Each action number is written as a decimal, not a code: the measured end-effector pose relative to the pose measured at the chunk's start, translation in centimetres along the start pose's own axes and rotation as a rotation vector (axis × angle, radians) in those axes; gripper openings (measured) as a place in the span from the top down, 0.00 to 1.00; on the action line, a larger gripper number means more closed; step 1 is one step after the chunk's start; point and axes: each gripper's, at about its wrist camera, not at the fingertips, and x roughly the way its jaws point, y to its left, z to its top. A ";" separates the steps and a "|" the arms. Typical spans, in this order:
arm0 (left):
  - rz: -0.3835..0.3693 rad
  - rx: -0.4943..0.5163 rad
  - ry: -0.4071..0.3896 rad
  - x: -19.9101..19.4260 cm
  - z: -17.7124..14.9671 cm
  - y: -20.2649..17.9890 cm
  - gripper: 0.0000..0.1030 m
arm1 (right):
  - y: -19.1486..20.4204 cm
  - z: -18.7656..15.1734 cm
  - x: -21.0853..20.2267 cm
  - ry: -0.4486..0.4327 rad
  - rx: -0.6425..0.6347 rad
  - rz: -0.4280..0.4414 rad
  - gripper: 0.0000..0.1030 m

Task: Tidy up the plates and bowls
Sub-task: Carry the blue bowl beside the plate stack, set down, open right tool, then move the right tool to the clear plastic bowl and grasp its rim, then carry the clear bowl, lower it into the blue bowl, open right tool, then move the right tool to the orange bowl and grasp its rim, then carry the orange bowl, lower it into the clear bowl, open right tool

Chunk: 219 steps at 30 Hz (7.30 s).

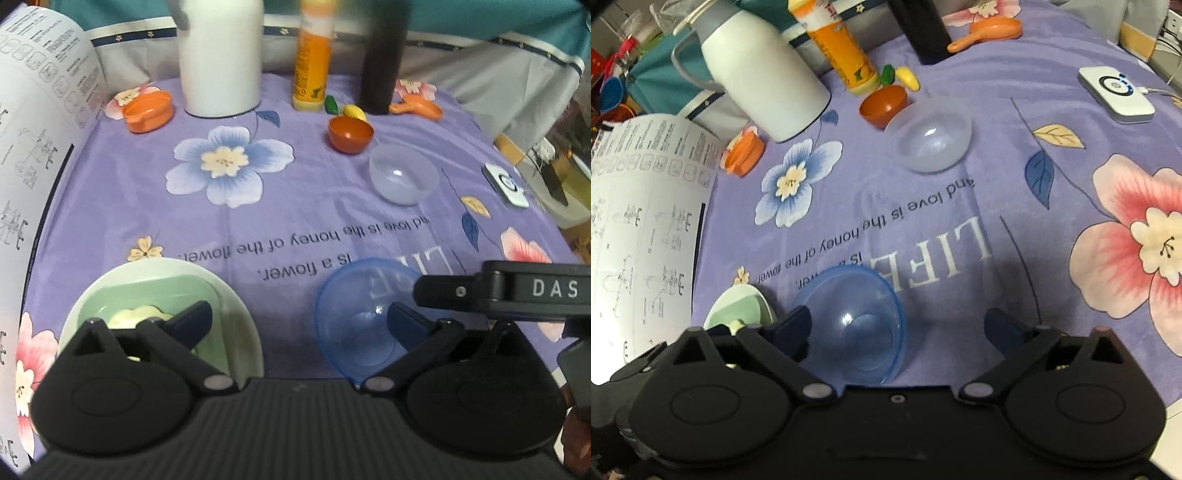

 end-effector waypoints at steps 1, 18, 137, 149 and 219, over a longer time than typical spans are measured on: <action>0.000 -0.006 -0.004 -0.1 0.1 0.2 0.00 | -0.1 0.0 -0.1 -0.004 0.002 -0.003 0.00; -0.024 0.011 -0.035 0.8 2.2 -0.9 0.00 | -2.4 1.5 -0.3 -0.030 0.080 -0.032 0.00; 0.006 0.155 -0.053 -2.0 0.8 -3.5 0.02 | 2.8 -0.1 -3.3 -0.109 -0.120 -0.001 0.03; -0.003 0.088 -0.038 -1.6 0.8 -1.9 0.00 | 1.9 0.0 -2.8 -0.084 -0.086 -0.022 0.00; -0.050 0.041 0.065 20.2 18.1 -4.1 0.80 | -0.8 20.7 14.4 -0.051 0.108 0.049 0.82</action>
